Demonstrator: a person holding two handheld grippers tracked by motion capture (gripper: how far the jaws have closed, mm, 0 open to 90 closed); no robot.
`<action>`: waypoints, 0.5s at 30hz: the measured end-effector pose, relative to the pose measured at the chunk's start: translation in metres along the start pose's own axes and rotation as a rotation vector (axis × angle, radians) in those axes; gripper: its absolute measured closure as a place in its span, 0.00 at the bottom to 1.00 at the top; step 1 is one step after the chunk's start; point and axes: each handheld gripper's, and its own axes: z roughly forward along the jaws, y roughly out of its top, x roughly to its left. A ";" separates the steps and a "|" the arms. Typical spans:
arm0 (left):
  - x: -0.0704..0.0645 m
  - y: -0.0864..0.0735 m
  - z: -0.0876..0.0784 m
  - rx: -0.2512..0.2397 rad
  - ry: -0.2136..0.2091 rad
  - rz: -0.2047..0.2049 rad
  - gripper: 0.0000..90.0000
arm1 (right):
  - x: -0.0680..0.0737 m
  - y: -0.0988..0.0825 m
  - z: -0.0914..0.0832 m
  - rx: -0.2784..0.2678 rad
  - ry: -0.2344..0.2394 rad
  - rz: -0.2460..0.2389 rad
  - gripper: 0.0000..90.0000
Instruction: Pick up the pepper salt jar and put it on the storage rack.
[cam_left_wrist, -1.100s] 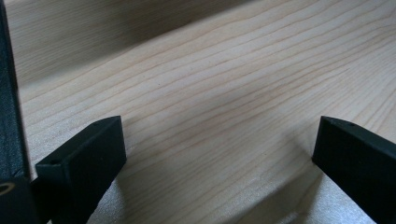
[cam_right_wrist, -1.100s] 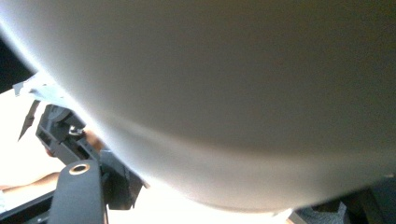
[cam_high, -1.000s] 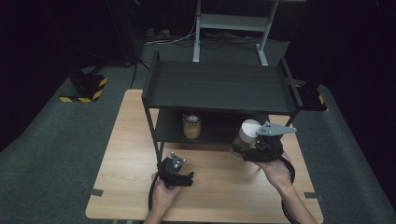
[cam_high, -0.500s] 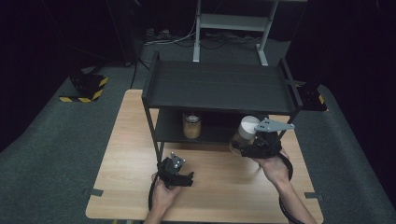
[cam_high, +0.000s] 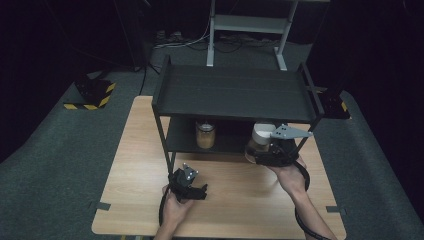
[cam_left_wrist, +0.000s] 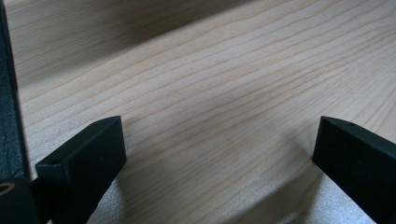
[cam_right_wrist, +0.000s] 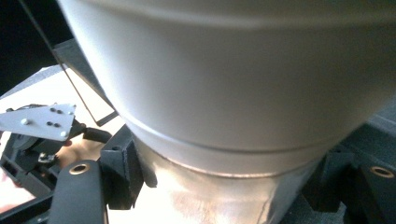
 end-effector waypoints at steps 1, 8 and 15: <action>0.000 0.000 0.000 0.000 0.000 0.000 0.03 | 0.001 -0.001 0.001 -0.003 -0.004 0.007 0.32; 0.000 0.000 0.000 0.000 0.000 0.000 0.03 | 0.002 -0.006 0.006 -0.037 -0.028 0.017 0.32; 0.000 0.000 0.000 0.000 0.001 0.000 0.03 | 0.005 -0.014 0.010 -0.073 -0.054 0.026 0.32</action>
